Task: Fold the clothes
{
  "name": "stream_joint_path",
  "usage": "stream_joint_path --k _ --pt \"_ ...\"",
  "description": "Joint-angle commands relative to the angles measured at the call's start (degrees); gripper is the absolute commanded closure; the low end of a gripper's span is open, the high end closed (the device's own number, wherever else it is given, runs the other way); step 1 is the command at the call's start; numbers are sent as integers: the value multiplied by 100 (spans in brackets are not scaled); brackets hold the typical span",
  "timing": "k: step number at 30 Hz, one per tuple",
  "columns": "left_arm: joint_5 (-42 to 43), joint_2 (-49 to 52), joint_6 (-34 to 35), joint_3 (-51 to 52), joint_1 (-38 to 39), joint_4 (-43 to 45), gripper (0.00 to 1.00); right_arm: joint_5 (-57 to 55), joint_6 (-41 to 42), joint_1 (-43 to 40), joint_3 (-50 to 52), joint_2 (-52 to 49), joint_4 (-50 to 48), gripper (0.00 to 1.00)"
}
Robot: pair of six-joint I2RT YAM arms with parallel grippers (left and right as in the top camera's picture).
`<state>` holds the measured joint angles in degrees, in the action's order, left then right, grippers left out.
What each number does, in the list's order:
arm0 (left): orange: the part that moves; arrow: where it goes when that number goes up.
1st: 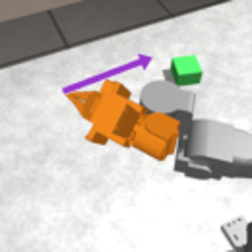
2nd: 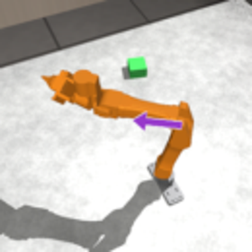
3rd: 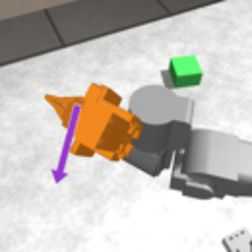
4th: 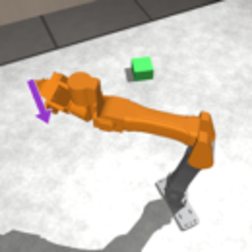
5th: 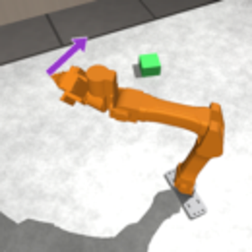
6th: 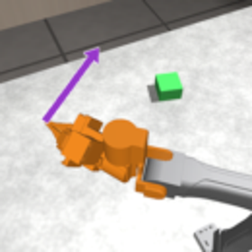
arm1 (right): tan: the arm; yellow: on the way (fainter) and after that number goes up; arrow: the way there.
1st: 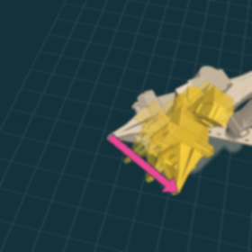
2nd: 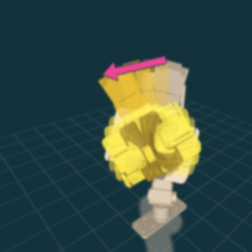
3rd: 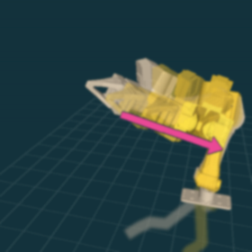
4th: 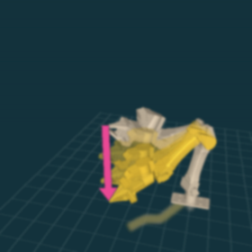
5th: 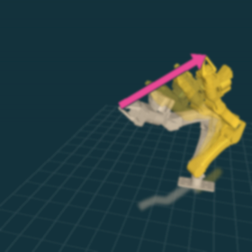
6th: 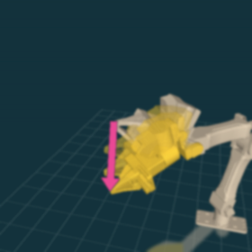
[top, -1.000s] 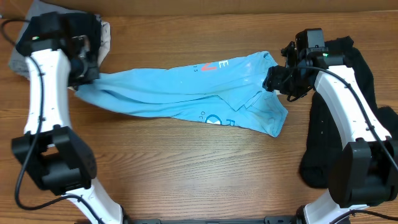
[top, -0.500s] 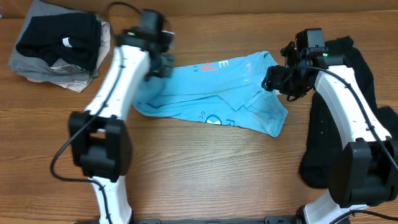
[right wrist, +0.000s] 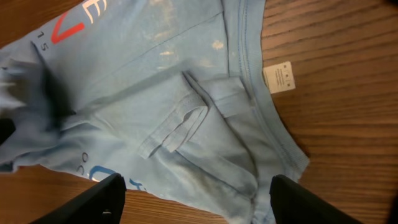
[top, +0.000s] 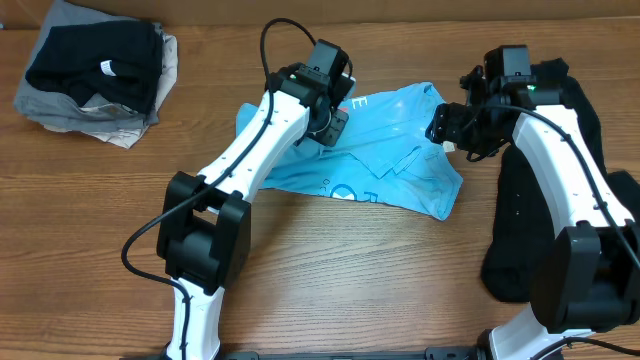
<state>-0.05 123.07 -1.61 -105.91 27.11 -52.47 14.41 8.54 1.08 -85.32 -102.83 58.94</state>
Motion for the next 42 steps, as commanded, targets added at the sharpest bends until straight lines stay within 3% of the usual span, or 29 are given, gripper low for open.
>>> stream_joint_path --k 1,2,6,13,18,28,34,35,39,42 --pt "-39 37 149 -61 -13 48 5 24 42 -37 20 0 -31 18" --pt "-39 37 164 -70 -20 46 0 24 42 -42 20 -2 -35 18" --pt "-44 -28 251 -439 -98 -391 0 -142 42 -52 26 -96 -74 17" --pt "-55 -61 223 -2511 -514 -2271 0 -299 -133 -52 26 -704 -321 12" --pt "-57 -63 133 -3491 -848 -2924 0 -409 -304 -50 26 -1209 -695 10" --pt "-61 -61 136 -3644 -1405 -3220 0 -723 -581 -37 26 -1873 -1139 10" --pt "-337 -61 138 -3644 -1506 -3274 0 -227 -710 116 39 -2157 -1134 14" --pt "-365 -61 136 -3644 -1515 -3289 0 -146 -708 153 55 -2203 -1152 19" --pt "-363 -61 136 -3644 -1563 -3320 0 153 -671 212 61 -2236 -1001 55" --pt "-376 -61 133 -3644 -1587 -3318 0 223 -503 195 61 -2236 -905 92"
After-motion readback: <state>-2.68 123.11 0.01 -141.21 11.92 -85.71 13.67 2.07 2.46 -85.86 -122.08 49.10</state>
